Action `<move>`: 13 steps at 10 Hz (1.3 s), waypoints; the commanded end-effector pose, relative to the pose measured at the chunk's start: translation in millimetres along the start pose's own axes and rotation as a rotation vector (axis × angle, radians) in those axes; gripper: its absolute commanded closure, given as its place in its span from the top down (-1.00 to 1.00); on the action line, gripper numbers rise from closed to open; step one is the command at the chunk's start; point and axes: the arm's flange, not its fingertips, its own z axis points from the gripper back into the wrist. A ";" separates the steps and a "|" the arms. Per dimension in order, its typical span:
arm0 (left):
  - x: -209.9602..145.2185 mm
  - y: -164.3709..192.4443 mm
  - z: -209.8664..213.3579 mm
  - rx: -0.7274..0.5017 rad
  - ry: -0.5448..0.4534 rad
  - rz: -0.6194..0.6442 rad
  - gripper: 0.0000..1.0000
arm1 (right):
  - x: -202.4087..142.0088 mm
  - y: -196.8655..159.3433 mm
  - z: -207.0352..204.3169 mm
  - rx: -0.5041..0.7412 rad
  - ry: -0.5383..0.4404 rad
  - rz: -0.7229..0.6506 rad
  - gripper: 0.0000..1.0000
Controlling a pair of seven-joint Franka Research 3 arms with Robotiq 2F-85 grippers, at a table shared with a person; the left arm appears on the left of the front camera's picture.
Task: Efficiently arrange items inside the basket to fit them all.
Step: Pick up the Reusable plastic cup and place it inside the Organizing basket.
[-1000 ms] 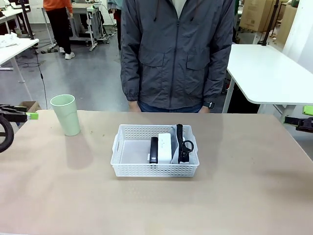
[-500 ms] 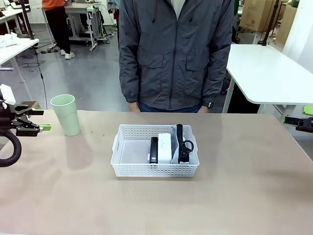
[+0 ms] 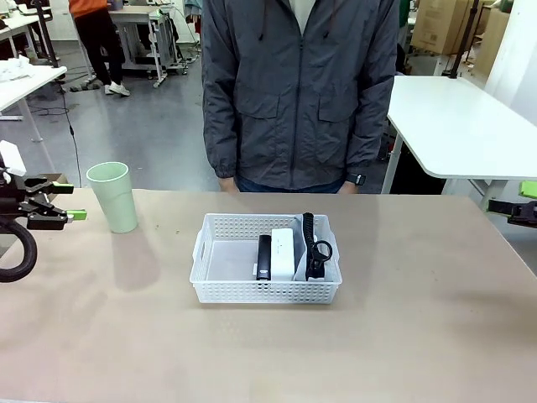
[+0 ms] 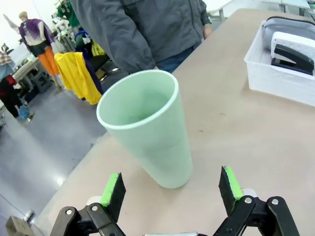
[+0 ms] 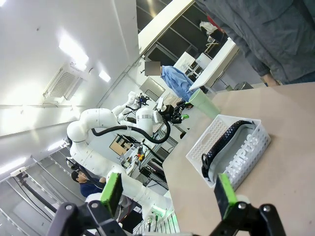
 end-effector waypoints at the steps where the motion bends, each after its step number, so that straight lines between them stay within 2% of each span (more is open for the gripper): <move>1: -23.9 11.8 -17.8 0.010 -0.068 -0.011 1.00 | -0.1 2.6 -1.1 0.010 -0.009 0.008 1.00; 2: -33.5 17.1 -26.3 -0.009 -0.058 0.035 1.00 | -0.1 2.6 -1.1 0.010 -0.009 0.008 1.00; 8: -51.0 34.3 -79.3 -0.058 0.035 0.087 1.00 | -0.1 2.6 -1.1 0.010 -0.009 0.008 1.00; 11: -52.7 37.3 -101.7 -0.095 0.034 0.091 1.00 | -0.1 2.6 -1.1 0.010 -0.009 0.008 1.00; 13: -52.1 41.1 -111.9 -0.108 -0.001 0.104 1.00 | -0.1 2.6 -1.1 0.010 -0.009 0.008 1.00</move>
